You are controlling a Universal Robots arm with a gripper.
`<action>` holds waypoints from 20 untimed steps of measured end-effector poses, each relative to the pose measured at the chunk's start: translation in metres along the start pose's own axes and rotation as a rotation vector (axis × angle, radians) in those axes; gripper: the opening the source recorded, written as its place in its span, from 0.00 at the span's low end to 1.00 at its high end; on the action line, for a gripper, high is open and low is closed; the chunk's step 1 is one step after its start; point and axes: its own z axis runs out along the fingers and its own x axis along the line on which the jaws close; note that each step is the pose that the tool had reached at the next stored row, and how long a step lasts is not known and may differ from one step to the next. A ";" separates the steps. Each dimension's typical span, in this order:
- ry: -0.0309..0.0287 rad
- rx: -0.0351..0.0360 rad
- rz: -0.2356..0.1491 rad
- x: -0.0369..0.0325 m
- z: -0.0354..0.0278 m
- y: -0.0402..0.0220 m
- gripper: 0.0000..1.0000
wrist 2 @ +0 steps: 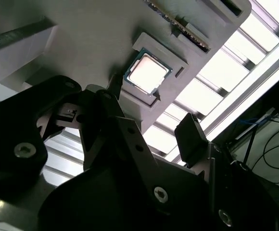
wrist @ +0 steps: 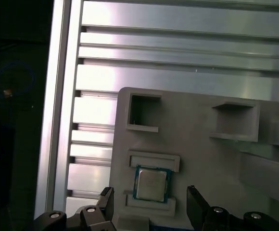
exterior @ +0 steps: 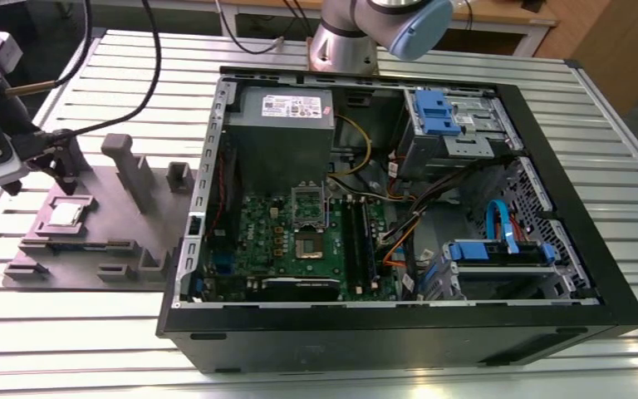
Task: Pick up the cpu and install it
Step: 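Pick up the cpu and move it towards the insertion slot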
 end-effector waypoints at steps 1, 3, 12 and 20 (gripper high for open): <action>-0.0001 -0.0001 0.000 -0.0001 0.0016 -0.0002 0.71; -0.0001 -0.0003 0.001 -0.0003 0.0049 -0.0006 0.71; -0.0002 -0.0003 0.003 -0.0008 0.0132 -0.0013 0.71; -0.0002 -0.0003 0.003 -0.0008 0.0137 -0.0013 0.71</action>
